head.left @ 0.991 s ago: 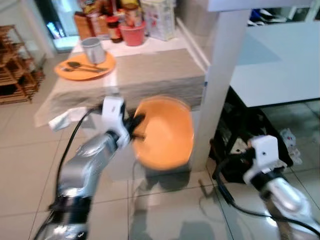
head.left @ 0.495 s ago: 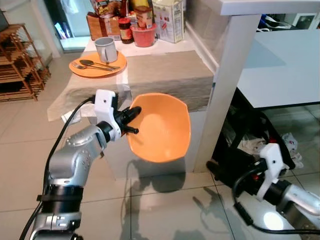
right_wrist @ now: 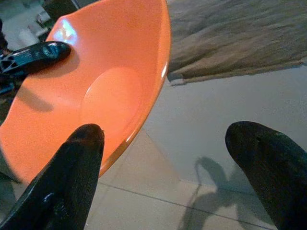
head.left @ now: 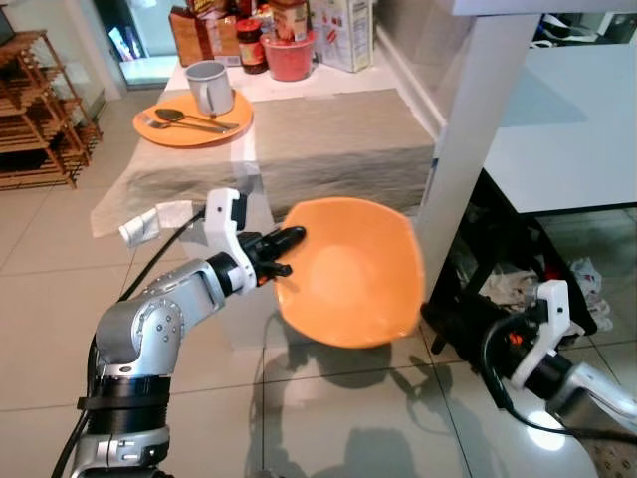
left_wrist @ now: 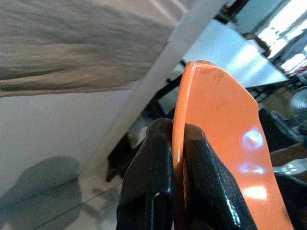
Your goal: Setting the table
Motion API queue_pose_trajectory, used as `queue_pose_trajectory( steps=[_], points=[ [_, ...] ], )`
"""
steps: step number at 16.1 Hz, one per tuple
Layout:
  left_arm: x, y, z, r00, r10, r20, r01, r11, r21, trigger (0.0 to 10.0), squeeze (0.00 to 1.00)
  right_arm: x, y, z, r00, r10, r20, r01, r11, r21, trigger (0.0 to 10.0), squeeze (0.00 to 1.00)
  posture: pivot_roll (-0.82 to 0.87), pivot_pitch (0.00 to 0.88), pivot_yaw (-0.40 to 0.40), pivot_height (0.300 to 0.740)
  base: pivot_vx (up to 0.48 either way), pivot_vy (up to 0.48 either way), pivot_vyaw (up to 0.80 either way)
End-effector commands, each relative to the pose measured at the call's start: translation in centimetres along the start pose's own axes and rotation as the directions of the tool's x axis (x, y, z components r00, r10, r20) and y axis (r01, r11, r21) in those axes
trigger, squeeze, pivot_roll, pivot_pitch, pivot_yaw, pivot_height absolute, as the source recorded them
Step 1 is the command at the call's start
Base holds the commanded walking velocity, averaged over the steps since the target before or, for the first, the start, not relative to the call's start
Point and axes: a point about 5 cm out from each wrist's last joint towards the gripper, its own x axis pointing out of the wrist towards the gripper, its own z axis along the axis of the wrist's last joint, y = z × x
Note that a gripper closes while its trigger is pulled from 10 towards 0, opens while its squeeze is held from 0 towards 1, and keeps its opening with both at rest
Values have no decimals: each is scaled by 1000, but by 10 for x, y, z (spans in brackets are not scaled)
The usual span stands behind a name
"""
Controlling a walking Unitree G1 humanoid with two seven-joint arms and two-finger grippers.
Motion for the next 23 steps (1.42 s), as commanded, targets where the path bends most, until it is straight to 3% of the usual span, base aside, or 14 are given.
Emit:
queue_pose_trajectory(
  steps=[1, 6, 9, 15, 16, 20, 23],
  points=[
    [-3, -10, 10, 998, -51, 39, 51, 999, 6, 0, 0, 2, -2, 0, 1000, -13, 11, 12, 999, 45, 10000, 0, -10, 0, 56, 740, 0, 0, 0],
    [0, -26, 11, 992, -116, 55, 119, 991, -57, 0, 0, 18, 0, -16, 999, -32, 36, 25, 986, 167, 10000, 0, -6, 0, 51, 740, 0, 0, 0],
    [2, -34, 8, 989, -141, 43, 144, 987, -69, 0, 0, 35, 13, -14, 997, 7, 81, -23, 979, 202, 10000, 0, -4, 0, 53, 740, 0, 0, 0],
    [5, -39, -4, 989, -151, 8, 151, 985, -81, 0, 0, 45, 21, -12, 995, 27, 96, -45, 980, 192, 10000, 0, -7, 0, 56, 740, 0, 0, 0],
    [6, -41, -6, 987, -161, 2, 161, 984, -82, 0, 0, 46, 15, -16, 997, -14, 73, 1, 984, 176, 10000, 1000, -9, 0, 55, 740, 0, 0, 0],
    [7, -40, -4, 988, -155, -1, 155, 986, -60, 0, 0, 46, 6, -21, 993, -108, 44, 101, 986, 130, 10000, 1000, -14, 0, 56, 740, 0, 0, 0],
    [8, -41, -3, 988, -156, 2, 156, 986, -56, 0, 0, 48, 7, -23, 992, -120, 43, 114, 986, 123, 10000, 1000, -14, 0, 56, 740, 0, 0, 0]
  ],
)
